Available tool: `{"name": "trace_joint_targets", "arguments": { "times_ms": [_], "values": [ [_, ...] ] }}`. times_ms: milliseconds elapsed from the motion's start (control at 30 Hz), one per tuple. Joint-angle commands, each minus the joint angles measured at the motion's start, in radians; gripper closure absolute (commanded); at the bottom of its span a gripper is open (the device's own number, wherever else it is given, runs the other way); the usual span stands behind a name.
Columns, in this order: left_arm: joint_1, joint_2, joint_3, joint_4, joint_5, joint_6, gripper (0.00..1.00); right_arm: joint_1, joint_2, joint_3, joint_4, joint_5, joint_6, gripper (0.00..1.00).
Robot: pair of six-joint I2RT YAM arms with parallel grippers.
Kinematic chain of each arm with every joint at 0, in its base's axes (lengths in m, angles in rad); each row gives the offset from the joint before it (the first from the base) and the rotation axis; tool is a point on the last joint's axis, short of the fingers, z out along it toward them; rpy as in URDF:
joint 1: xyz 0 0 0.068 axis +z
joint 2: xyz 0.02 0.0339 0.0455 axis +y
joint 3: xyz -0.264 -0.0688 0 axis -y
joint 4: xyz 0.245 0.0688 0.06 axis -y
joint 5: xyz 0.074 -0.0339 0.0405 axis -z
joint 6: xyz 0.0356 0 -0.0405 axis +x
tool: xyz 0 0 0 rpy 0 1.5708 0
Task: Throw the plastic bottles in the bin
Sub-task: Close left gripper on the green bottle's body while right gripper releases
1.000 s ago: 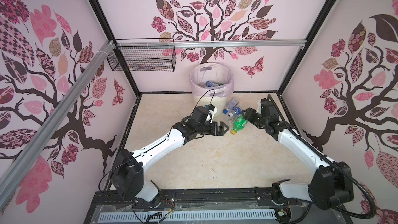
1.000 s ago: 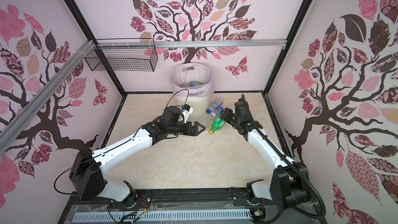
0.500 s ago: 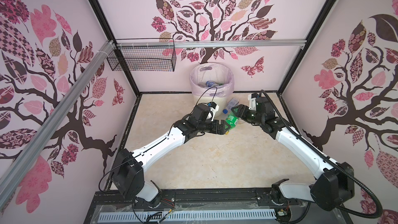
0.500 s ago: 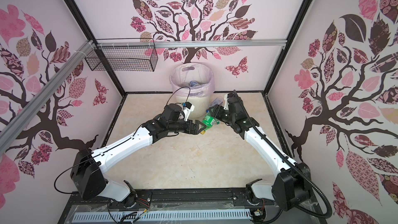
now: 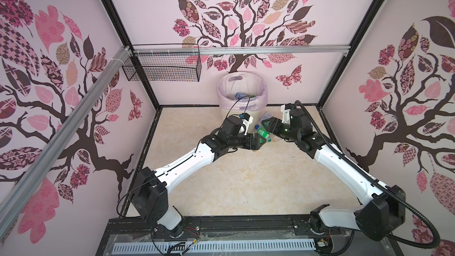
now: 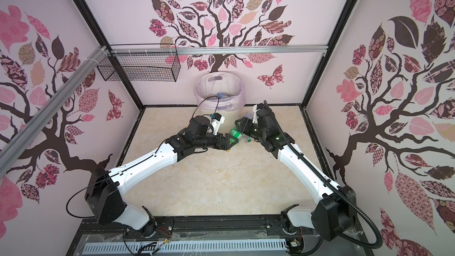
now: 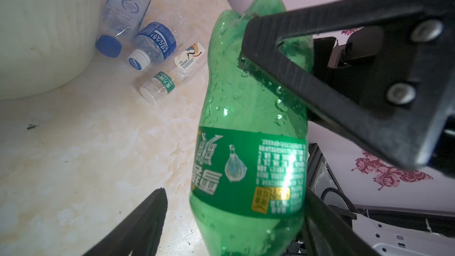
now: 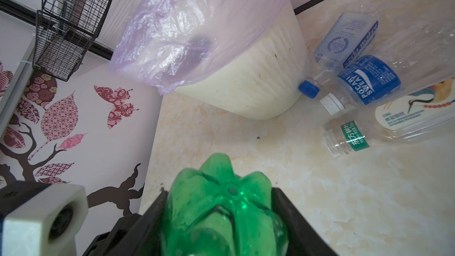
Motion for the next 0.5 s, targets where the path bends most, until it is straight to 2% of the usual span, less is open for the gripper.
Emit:
{"name": "trace_joint_targets", "arguments": {
  "times_ms": [0,100,333,467],
  "values": [
    [0.003,0.029,0.023,0.000,-0.030,-0.003,0.16,0.018,0.023,0.044,0.003,-0.030,0.011,0.48],
    [0.003,0.034,0.025,0.005,-0.030,-0.009,0.20,0.025,0.025,0.038,0.012,-0.032,0.018,0.48],
    [0.003,0.024,0.006,0.010,-0.036,-0.020,0.42,0.035,0.011,0.028,0.016,-0.028,0.027,0.47],
    [0.004,0.007,-0.010,0.009,-0.041,-0.020,0.52,0.035,0.001,0.026,0.005,-0.018,0.023,0.39]
  ]
}}
